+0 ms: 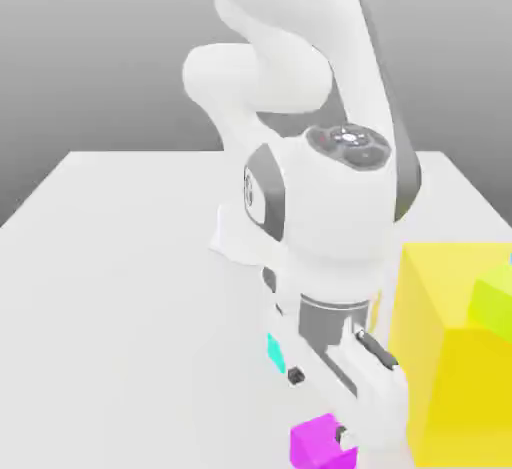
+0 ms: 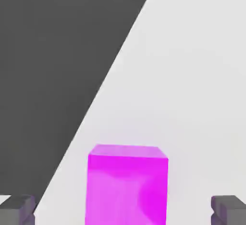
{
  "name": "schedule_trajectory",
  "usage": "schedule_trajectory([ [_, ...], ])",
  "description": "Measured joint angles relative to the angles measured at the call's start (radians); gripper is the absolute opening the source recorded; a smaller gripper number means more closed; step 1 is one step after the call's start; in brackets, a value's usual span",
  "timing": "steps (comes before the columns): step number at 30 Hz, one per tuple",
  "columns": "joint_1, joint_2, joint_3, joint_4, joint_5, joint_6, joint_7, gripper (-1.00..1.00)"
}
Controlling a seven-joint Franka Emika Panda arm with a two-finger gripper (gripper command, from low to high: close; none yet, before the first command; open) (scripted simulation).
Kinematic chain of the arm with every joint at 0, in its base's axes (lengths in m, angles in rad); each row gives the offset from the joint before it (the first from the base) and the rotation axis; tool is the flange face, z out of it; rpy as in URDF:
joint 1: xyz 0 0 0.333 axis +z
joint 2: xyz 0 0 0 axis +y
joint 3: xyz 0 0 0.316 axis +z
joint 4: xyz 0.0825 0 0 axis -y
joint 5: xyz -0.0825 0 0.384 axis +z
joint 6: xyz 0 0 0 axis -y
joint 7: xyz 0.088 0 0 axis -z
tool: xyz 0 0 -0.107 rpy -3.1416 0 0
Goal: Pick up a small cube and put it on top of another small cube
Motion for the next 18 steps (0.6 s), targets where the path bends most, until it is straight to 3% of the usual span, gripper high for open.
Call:
schedule_trajectory([
  [2,0.034,0.068,-0.042,0.014,-0.04,0.051,0.035,0.0],
  [3,0.051,0.1,-0.063,0.021,-0.061,0.075,0.051,-1.0],
  [10,0.054,0.106,-0.067,0.023,-0.065,0.082,0.054,-1.0],
  [15,-0.003,-0.042,0.014,-0.006,0.04,-0.034,-0.019,-1.0],
  [18,0.013,-0.128,0.046,0.055,0.081,-0.17,0.004,-1.0],
])
